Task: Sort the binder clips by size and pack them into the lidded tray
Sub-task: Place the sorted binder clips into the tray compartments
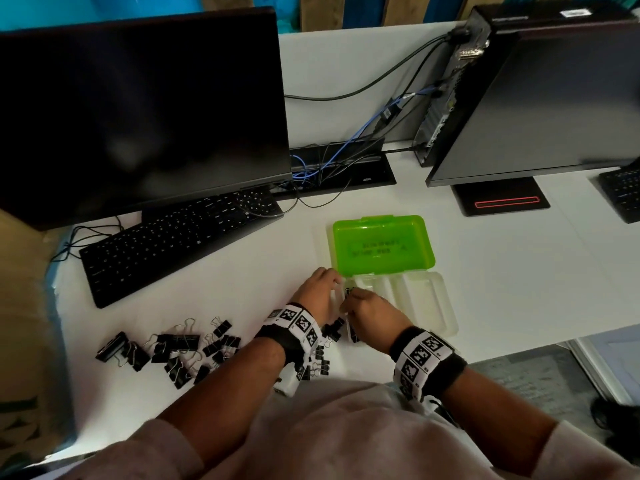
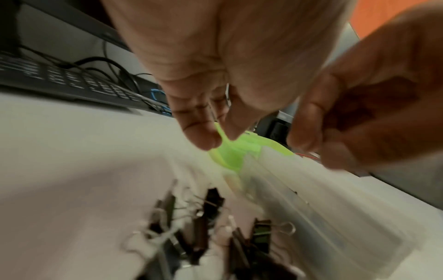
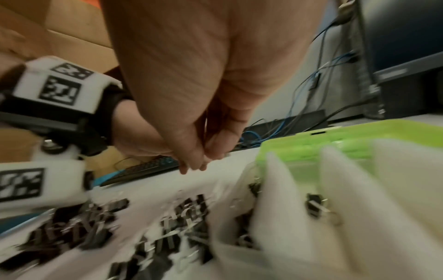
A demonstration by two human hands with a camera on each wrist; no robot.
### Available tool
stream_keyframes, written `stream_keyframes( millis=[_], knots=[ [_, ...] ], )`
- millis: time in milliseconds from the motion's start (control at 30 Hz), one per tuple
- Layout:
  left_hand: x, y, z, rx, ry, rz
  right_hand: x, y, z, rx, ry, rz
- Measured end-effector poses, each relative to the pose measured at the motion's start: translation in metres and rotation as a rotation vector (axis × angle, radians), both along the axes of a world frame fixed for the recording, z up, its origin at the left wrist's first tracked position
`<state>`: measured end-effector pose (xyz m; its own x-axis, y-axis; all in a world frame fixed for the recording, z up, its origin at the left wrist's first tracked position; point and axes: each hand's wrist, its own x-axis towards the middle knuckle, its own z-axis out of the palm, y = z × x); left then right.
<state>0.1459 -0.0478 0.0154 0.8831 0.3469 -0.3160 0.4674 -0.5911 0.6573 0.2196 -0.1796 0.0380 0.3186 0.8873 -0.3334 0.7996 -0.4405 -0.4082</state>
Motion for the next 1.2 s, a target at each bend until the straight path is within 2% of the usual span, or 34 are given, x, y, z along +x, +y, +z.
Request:
stream_keyframes(
  millis=[67,167,267,367,433,533,667,933,1033,1100,1133,1200],
  knots=[
    [-0.016,0.014,-0.003,0.052,0.052,-0.026,-0.014,0.004,-0.003,-0.052,0.053,0.107],
    [-0.042,0.026,-0.011,0.083,0.23,-0.097,-0.034,0.01,-0.011,-0.233,-0.007,0.209],
    [-0.063,0.026,-0.016,0.074,0.354,-0.167,-0.045,0.017,-0.026,-0.33,-0.042,0.192],
    [-0.077,0.013,-0.027,0.095,0.387,-0.278,-0.054,0.02,-0.038,-0.37,-0.032,0.18],
    [-0.083,0.003,-0.035,0.116,0.403,-0.293,-0.06,0.02,-0.046,-0.376,-0.049,0.175],
    [-0.087,-0.005,-0.045,0.134,0.369,-0.201,-0.067,0.02,-0.056,-0.279,-0.077,0.156],
    [-0.091,-0.005,-0.051,0.099,0.208,-0.049,-0.066,0.021,-0.06,-0.165,0.02,0.101],
    [-0.091,0.007,-0.053,0.025,0.136,0.011,-0.06,0.029,-0.041,-0.134,0.038,0.102],
    [-0.089,0.01,-0.052,0.041,0.14,0.065,-0.038,0.028,-0.018,-0.003,-0.08,0.045],
    [-0.088,0.011,-0.052,0.043,0.144,0.059,-0.01,0.02,-0.007,0.124,-0.26,-0.047],
    [-0.087,0.01,-0.052,0.036,0.145,0.054,0.006,0.013,-0.003,0.133,-0.366,-0.101],
    [-0.085,0.009,-0.051,0.007,0.143,0.044,0.027,0.0,0.001,-0.049,-0.519,-0.125]
  ],
)
